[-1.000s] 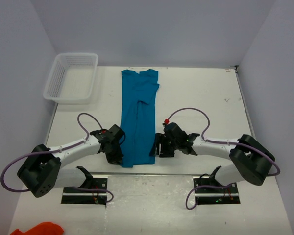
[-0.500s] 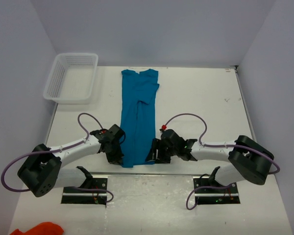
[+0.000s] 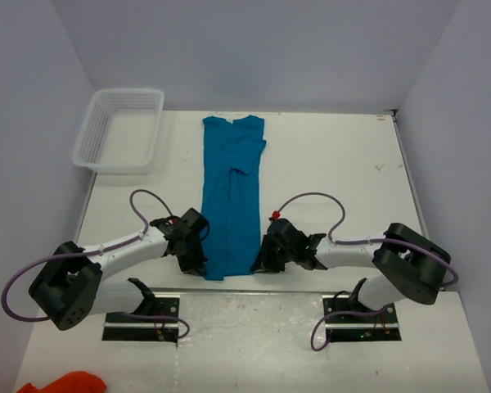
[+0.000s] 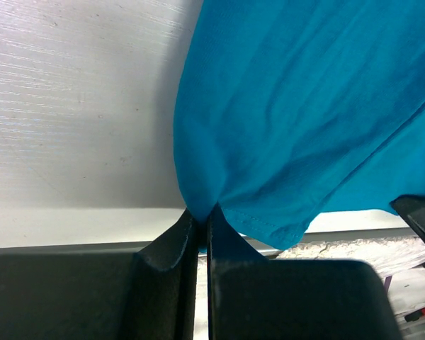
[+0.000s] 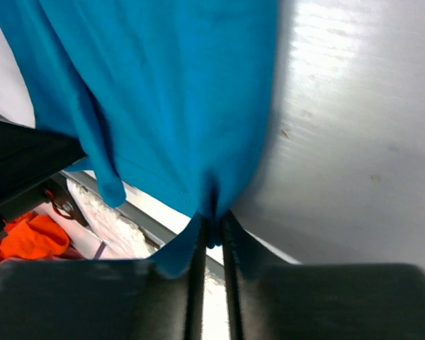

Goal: Fold and stack the t-shirts
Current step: Grab the bottom of the folded rectangular tshirt with both arms, then fold the folded rectangular tshirt in 1/3 of the way

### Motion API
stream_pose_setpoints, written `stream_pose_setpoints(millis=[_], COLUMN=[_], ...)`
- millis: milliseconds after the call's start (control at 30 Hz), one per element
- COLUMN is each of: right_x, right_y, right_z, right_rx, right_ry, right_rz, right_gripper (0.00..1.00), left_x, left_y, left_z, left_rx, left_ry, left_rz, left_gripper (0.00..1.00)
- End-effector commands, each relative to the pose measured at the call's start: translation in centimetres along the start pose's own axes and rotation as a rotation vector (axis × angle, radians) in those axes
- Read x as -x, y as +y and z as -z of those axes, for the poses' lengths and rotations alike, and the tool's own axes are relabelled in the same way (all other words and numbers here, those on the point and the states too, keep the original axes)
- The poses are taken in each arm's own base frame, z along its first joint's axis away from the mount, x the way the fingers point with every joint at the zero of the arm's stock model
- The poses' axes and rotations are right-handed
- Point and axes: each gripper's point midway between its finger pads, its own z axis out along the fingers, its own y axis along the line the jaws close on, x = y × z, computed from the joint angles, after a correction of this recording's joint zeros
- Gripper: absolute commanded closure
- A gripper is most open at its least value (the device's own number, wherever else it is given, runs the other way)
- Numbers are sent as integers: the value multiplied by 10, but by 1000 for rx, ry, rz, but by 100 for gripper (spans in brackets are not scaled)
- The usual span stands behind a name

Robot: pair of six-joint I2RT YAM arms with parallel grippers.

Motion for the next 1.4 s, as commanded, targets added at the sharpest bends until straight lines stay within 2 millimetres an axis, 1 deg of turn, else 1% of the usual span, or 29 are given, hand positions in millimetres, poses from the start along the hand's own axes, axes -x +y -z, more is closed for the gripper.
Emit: stream_pose_setpoints(millis=[0,33,67,200,233,367,467,600,700,733,767,800,833,867,900,933,967,1000,1033,1067,1100,1133,1167,1200,1233,1267,1300,1333,1367], right_x=[-7,-5,-4,-3,-2,2,7,13,18,20,22,24,30,32,36,45,50,56,64,70,78,87,93,105,112,121,130,135,143], right_y=[-41,-43,-42,-36,-31,-20,-12,-2,3,9,10,13,19,22,25,34,38,38,46,48,48,54,57,56,55,61,60,60,61], right_z=[4,4,5,8,10,21,28,32,34,35,35,37,40,42,43,48,51,51,56,58,60,64,66,70,70,74,76,76,77], right_rx=[-153,-160,-172,-170,-158,-193,-201,-194,-203,-199,-206,-210,-217,-219,-222,-230,-235,-254,-258,-264,-275,-274,-274,-280,-287,-280,-282,-291,-303], right_ry=[-19,-27,-26,-23,-25,-16,-23,-29,-35,-36,-34,-39,-60,-62,-71,-97,-103,-109,-123,-131,-138,-150,-156,-172,-176,-182,-179,-180,-179], right_rz=[-18,-17,-10,15,27,110,151,194,224,232,250,256,274,282,291,297,321,320,321,335,325,323,335,322,318,334,322,328,342], right_gripper=[92,98,100,100,100,100,100,100,100,100,100,100,100,100,100,100,100,100,100,100,100,100,100,100,100,100,100,100,100], left_x=[8,7,8,10,9,11,15,24,27,28,32,33,39,45,49,53,58,65,68,75,79,83,92,96,101,110,114,119,130], left_y=[22,22,22,21,24,17,8,-8,-16,-17,-24,-27,-26,-34,-36,-37,-38,-47,-48,-58,-63,-67,-77,-82,-87,-96,-101,-103,-111], left_z=[-13,-13,-13,-9,-7,3,13,29,37,39,45,48,50,57,61,64,67,77,78,87,91,91,100,99,101,108,109,102,109], left_rx=[81,83,83,82,91,60,23,-28,-54,-56,-73,-77,-65,-79,-76,-63,-49,-60,-45,-64,-71,-64,-76,-70,-70,-77,-77,-52,-53], left_ry=[-50,-51,-53,-64,-62,-78,-103,-139,-157,-160,-172,-176,-204,-228,-244,-254,-273,-300,-305,-329,-342,-348,-381,-384,-394,-422,-427,-413,-435], left_rz=[-27,-29,-28,-39,-38,-50,-75,-112,-144,-160,-173,-185,-205,-215,-225,-243,-244,-248,-260,-265,-273,-284,-285,-306,-317,-318,-327,-349,-343], left_gripper=[100,100,100,100,100,100,100,100,100,100,100,100,100,100,100,100,100,100,100,100,100,100,100,100,100,100,100,100,100])
